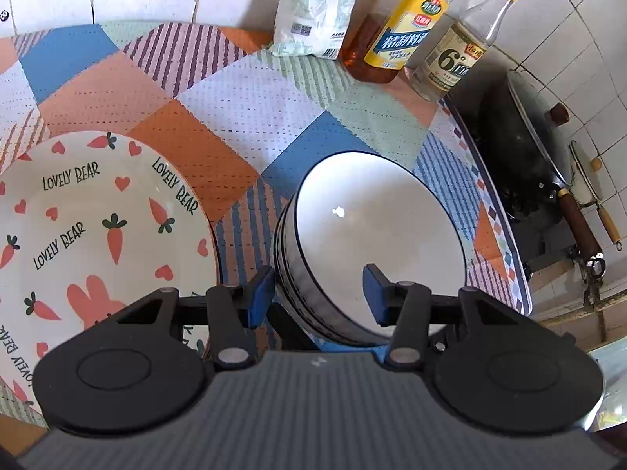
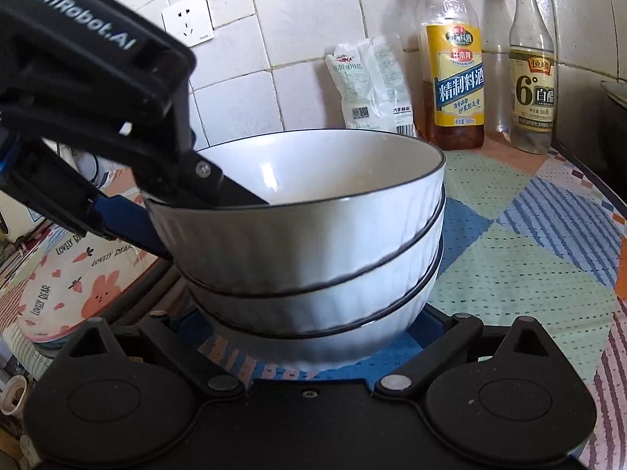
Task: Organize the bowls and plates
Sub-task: 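Lower the white bowls onto the bunny bowl with the left gripper, open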
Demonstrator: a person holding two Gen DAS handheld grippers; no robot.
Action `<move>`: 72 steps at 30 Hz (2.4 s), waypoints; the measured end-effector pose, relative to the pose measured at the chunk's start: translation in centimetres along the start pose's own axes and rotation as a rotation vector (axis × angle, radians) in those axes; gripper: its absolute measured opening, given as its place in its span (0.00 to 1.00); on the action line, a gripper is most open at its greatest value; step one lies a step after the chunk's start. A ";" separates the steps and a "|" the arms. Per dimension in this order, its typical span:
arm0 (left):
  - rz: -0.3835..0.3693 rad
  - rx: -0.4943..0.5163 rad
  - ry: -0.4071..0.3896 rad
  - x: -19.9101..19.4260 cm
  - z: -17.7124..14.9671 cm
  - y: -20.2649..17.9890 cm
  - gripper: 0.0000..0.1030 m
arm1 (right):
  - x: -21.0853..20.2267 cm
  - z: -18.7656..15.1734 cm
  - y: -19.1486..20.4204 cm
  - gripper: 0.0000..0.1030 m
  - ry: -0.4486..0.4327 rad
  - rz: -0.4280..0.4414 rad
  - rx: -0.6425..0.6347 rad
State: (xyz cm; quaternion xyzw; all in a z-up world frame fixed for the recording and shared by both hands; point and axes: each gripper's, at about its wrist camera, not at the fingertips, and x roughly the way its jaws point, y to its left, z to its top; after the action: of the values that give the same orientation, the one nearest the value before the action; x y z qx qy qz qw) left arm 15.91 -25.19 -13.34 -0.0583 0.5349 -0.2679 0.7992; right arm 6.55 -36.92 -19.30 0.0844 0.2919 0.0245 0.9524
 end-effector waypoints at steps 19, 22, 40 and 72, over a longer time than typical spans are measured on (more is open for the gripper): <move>0.082 0.185 0.055 1.0 0.2 -1.5 0.40 | -0.3 0.6 0.2 0.97 0.041 0.008 -0.054; 0.072 0.193 0.044 -0.1 0.2 -1.6 0.40 | -0.9 0.8 0.6 0.96 0.027 0.006 -0.053; 0.140 0.156 -0.040 -11.4 3.6 2.9 0.40 | -2.0 8.3 7.9 0.96 -0.069 0.166 -0.196; 0.202 0.096 0.047 -8.8 -0.3 11.4 0.40 | 4.1 3.6 15.3 0.96 0.130 0.214 -0.229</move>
State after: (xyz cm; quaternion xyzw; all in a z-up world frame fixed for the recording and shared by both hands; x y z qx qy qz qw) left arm 17.35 -11.08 -10.53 0.0405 0.5431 -0.2123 0.8113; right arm 12.04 -21.98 -15.93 0.0042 0.3373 0.1644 0.9269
